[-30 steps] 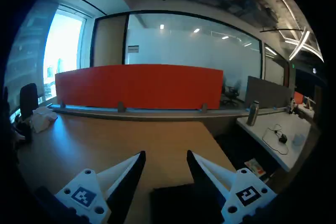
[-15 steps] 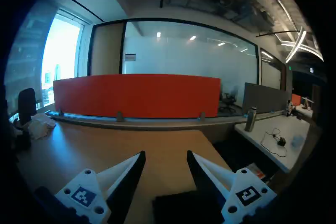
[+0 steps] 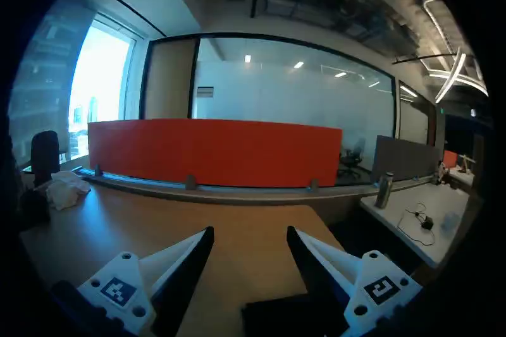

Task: Fold towel

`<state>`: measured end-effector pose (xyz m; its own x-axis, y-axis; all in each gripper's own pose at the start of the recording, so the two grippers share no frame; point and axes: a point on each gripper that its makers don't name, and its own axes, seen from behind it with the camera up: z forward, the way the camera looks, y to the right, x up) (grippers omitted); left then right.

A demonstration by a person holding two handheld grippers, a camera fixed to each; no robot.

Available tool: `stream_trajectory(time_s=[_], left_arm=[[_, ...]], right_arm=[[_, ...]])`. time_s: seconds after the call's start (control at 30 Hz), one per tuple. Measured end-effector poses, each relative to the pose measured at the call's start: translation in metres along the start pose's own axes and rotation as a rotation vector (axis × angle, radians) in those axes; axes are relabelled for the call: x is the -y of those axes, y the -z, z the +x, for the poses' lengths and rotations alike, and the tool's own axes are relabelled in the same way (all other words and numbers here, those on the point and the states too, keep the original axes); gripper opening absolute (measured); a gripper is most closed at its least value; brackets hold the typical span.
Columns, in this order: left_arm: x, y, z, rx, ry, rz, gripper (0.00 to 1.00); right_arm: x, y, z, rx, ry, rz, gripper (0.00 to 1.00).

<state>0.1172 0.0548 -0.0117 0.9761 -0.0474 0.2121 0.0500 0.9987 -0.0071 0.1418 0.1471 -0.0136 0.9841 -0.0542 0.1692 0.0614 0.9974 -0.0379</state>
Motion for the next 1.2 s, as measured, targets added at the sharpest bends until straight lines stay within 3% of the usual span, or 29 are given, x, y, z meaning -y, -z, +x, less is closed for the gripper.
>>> stream_trajectory(time_s=[0.2,0.77,1.2], left_arm=[[0.003,0.000,0.007,-0.017,0.000,0.001,0.97],[0.008,-0.004,0.018,-0.055,0.016,-0.009,0.97],[0.017,-0.006,0.023,-0.073,0.008,-0.007,0.97]], right_arm=[[0.019,0.000,0.015,-0.033,0.006,0.014,0.93],[0.077,-0.008,0.046,-0.099,-0.020,0.030,0.93],[0.134,-0.013,0.062,-0.117,-0.013,0.049,0.93]])
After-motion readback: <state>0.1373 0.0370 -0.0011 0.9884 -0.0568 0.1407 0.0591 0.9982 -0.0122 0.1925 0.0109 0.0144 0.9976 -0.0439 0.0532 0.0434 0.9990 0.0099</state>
